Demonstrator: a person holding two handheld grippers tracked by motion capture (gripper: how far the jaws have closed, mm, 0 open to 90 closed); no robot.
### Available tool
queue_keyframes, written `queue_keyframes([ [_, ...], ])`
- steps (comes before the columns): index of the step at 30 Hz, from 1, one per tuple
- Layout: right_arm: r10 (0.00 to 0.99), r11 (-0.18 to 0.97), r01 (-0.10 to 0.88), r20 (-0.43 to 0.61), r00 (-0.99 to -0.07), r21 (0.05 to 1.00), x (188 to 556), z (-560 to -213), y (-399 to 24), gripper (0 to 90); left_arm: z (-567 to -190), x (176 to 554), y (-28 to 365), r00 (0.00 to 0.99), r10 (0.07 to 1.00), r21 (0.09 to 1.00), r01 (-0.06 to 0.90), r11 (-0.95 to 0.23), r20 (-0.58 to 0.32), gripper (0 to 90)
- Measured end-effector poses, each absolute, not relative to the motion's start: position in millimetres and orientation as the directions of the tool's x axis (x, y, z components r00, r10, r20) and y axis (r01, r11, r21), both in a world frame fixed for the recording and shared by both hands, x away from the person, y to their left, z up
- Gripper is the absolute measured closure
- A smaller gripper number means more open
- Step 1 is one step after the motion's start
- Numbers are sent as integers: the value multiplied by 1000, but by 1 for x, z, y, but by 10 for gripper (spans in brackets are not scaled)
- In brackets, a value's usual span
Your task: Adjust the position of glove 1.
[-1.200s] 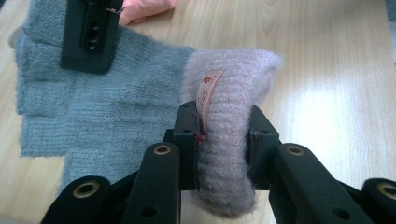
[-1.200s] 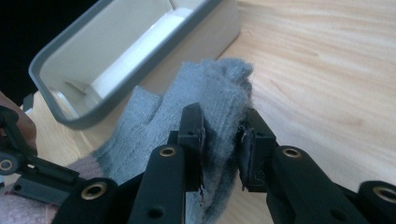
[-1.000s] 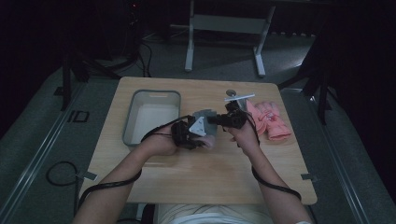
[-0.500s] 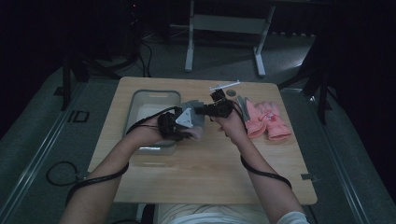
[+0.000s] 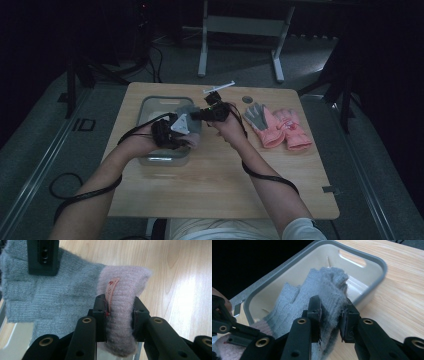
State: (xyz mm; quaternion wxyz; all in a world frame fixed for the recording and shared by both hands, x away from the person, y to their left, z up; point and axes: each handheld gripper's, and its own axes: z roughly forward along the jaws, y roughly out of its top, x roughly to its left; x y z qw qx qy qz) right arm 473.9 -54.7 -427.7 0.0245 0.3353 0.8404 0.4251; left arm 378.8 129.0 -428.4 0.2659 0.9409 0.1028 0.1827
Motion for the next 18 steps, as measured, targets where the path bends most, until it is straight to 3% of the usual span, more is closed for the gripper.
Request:
queue_keyframes([
  [10,551,474,510,210,-808,718,483,-428,-2,738,-435,380,170,895,357,550,162,-820,267,711],
  [18,551,497,521,211,-807,694,494,-443,27,737,-448,394,194,908,339,521,172,-836,246,711],
])
